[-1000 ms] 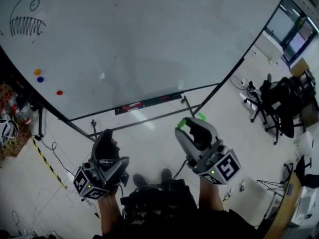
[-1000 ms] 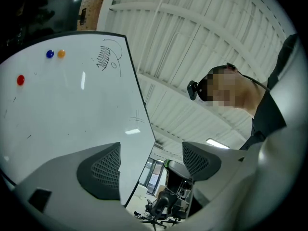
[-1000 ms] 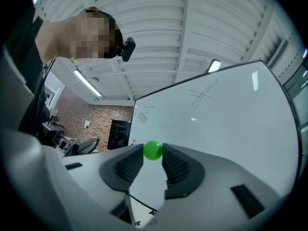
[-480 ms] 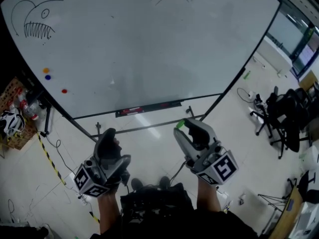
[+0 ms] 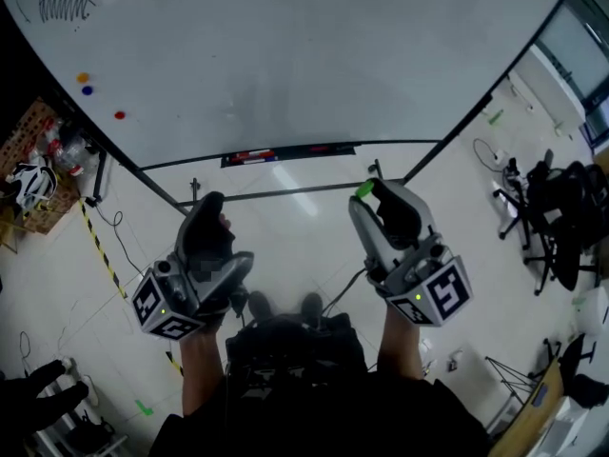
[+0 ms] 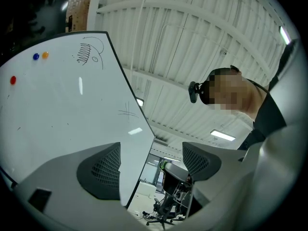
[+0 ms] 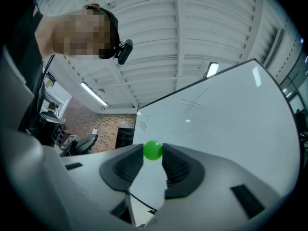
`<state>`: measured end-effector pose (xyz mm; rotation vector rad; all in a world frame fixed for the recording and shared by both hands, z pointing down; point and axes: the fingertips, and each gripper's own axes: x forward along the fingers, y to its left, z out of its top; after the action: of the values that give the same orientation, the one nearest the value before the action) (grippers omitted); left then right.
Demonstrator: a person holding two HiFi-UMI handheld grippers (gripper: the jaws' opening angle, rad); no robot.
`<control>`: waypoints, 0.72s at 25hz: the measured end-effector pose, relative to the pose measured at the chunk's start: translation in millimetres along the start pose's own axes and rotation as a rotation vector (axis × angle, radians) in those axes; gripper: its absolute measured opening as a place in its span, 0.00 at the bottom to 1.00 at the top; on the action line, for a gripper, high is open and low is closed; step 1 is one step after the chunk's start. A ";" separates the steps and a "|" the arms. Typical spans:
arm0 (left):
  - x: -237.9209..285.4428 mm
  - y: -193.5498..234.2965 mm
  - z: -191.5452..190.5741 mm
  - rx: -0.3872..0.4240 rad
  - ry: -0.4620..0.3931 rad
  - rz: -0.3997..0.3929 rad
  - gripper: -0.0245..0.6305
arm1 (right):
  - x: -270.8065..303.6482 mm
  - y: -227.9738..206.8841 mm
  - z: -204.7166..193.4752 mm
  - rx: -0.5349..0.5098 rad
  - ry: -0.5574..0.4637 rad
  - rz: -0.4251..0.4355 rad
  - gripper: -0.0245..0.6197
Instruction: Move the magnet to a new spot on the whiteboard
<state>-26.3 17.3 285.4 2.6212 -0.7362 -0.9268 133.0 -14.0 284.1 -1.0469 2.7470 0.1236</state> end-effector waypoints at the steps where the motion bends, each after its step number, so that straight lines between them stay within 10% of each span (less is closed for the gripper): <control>1: 1.2 -0.8 -0.1 0.005 -0.002 0.003 0.65 | -0.5 -0.4 0.2 0.002 -0.003 0.004 0.27; 18: -9.4 5.0 -4.4 0.015 -0.002 0.012 0.65 | 7.9 -1.2 -19.3 0.007 0.042 0.005 0.27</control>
<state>-31.6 18.6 295.5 2.6264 -0.7621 -0.9234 125.0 -22.9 301.2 -1.0521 2.7856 0.0936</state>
